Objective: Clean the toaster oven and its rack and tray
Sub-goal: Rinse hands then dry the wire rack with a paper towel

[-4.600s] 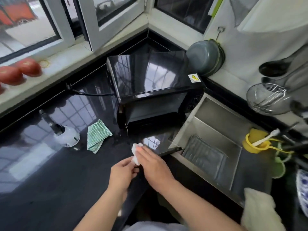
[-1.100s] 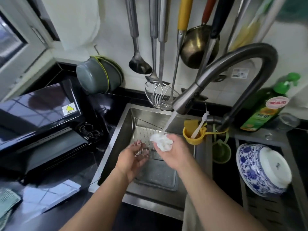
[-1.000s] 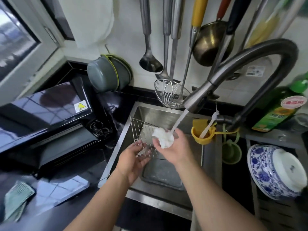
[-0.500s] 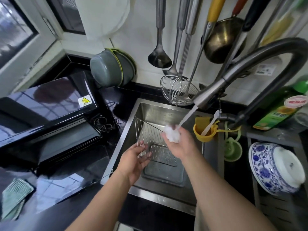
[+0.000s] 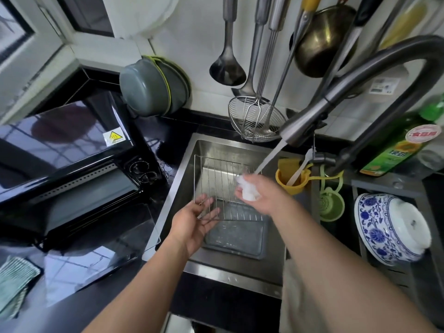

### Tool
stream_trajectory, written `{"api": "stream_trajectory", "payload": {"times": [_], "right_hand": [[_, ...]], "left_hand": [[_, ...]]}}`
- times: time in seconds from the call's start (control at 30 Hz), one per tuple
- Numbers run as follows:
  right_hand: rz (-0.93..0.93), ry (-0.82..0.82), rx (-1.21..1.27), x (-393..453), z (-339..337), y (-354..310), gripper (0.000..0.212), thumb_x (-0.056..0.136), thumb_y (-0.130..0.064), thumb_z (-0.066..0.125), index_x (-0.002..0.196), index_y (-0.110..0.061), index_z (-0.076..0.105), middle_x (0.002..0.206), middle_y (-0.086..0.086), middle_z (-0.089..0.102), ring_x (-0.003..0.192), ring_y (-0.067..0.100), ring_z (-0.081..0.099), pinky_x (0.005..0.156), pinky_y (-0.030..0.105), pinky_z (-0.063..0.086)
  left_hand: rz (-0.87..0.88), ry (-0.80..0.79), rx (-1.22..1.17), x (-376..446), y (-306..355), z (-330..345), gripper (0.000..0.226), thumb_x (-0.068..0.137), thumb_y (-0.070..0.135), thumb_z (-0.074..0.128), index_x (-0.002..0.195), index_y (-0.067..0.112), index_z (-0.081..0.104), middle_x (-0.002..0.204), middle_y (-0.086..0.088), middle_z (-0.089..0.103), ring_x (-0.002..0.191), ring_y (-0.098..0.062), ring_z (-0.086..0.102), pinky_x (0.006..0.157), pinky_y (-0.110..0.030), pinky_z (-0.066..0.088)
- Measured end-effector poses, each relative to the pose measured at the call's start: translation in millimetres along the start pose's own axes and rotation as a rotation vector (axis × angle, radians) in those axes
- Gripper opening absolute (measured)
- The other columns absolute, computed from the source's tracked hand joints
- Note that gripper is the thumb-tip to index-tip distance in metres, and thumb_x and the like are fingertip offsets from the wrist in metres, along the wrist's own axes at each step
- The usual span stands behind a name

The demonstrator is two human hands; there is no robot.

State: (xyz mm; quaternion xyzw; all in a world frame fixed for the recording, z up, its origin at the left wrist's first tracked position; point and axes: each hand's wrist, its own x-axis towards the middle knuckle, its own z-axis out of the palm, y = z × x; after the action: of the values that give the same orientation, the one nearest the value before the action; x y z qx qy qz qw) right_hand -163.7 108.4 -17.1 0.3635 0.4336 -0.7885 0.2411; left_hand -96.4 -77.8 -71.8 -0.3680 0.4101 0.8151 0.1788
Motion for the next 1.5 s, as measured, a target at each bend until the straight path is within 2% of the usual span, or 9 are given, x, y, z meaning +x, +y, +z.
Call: {"api": "stream_trajectory", "payload": {"times": [0.2, 0.37, 0.53, 0.67, 0.8, 0.9, 1.1, 1.3, 1.5], "right_hand": [[-0.107, 0.075, 0.275, -5, -31, -7, 0.033, 0.092, 0.006, 0.059, 0.124, -0.002, 0.057, 0.130, 0.025, 0.054, 0.111, 0.040, 0.061, 0.087, 0.047, 0.059], [-0.030, -0.105, 0.226, -19, -3, -5, 0.039, 0.095, 0.011, 0.047, 0.132, 0.001, 0.055, 0.132, 0.029, 0.048, 0.124, 0.039, 0.051, 0.105, 0.048, 0.047], [-0.123, 0.145, 0.343, -5, -10, -8, 0.023, 0.096, 0.002, 0.053, 0.119, 0.002, 0.056, 0.132, 0.026, 0.050, 0.112, 0.036, 0.056, 0.103, 0.045, 0.050], [-0.022, -0.039, 0.382, 0, 12, -8, 0.017, 0.096, -0.001, 0.058, 0.113, 0.001, 0.059, 0.129, 0.024, 0.051, 0.113, 0.037, 0.055, 0.100, 0.044, 0.052], [-0.085, 0.104, 0.194, 12, 15, -4, 0.028, 0.098, -0.010, 0.060, 0.126, -0.011, 0.061, 0.131, 0.013, 0.048, 0.090, 0.022, 0.056, 0.083, 0.028, 0.059], [-0.023, -0.035, 0.063, 8, 18, 6, 0.018, 0.091, 0.002, 0.065, 0.107, -0.004, 0.062, 0.125, 0.015, 0.051, 0.096, 0.023, 0.059, 0.081, 0.031, 0.060], [-0.125, -0.139, 0.411, 3, 8, -10, 0.029, 0.098, 0.001, 0.052, 0.126, -0.007, 0.058, 0.128, 0.018, 0.051, 0.112, 0.031, 0.059, 0.097, 0.045, 0.054], [-0.098, -0.051, -0.429, 5, 9, 27, 0.024, 0.101, -0.013, 0.054, 0.125, -0.008, 0.056, 0.092, 0.008, 0.058, 0.065, 0.012, 0.051, 0.048, 0.021, 0.040], [-0.096, -0.065, -0.474, 32, 50, 71, 0.038, 0.104, -0.050, 0.039, 0.094, -0.015, 0.051, 0.074, 0.003, 0.050, 0.047, 0.014, 0.050, 0.038, 0.023, 0.040]], "left_hand": [[-0.053, 0.039, -0.052, 14, -9, -4, 0.044, 0.099, -0.004, 0.029, 0.128, 0.007, 0.061, 0.118, -0.018, 0.075, 0.110, -0.041, 0.072, 0.096, -0.051, 0.055], [-0.056, 0.047, -0.065, 25, -19, 3, 0.039, 0.103, 0.002, 0.029, 0.124, 0.010, 0.062, 0.114, -0.017, 0.076, 0.109, -0.039, 0.071, 0.101, -0.050, 0.052], [-0.060, 0.030, -0.070, 30, -16, 6, 0.041, 0.103, 0.001, 0.028, 0.123, 0.010, 0.062, 0.120, -0.017, 0.073, 0.112, -0.038, 0.069, 0.103, -0.050, 0.051], [-0.057, 0.044, -0.013, 27, -15, 2, 0.040, 0.103, 0.000, 0.032, 0.124, 0.012, 0.063, 0.117, -0.015, 0.074, 0.108, -0.036, 0.070, 0.092, -0.046, 0.055], [-0.052, 0.053, -0.027, 25, -12, 2, 0.039, 0.102, -0.001, 0.033, 0.124, 0.011, 0.063, 0.112, -0.015, 0.075, 0.106, -0.038, 0.071, 0.093, -0.047, 0.056], [-0.053, 0.041, -0.065, 21, -9, 6, 0.041, 0.099, -0.004, 0.032, 0.123, 0.009, 0.063, 0.118, -0.018, 0.073, 0.109, -0.040, 0.069, 0.095, -0.049, 0.056], [-0.067, 0.008, -0.036, 15, -6, -1, 0.048, 0.093, -0.007, 0.032, 0.125, 0.010, 0.063, 0.112, -0.017, 0.074, 0.104, -0.039, 0.071, 0.089, -0.048, 0.056], [-0.122, 0.000, 0.000, 7, -16, -11, 0.048, 0.094, -0.005, 0.033, 0.129, 0.009, 0.062, 0.113, -0.017, 0.075, 0.099, -0.037, 0.074, 0.097, -0.050, 0.054], [-0.096, -0.060, 0.077, -1, -20, -3, 0.044, 0.093, -0.007, 0.033, 0.122, 0.003, 0.065, 0.089, -0.014, 0.074, 0.088, -0.032, 0.068, 0.103, -0.051, 0.050]]}}
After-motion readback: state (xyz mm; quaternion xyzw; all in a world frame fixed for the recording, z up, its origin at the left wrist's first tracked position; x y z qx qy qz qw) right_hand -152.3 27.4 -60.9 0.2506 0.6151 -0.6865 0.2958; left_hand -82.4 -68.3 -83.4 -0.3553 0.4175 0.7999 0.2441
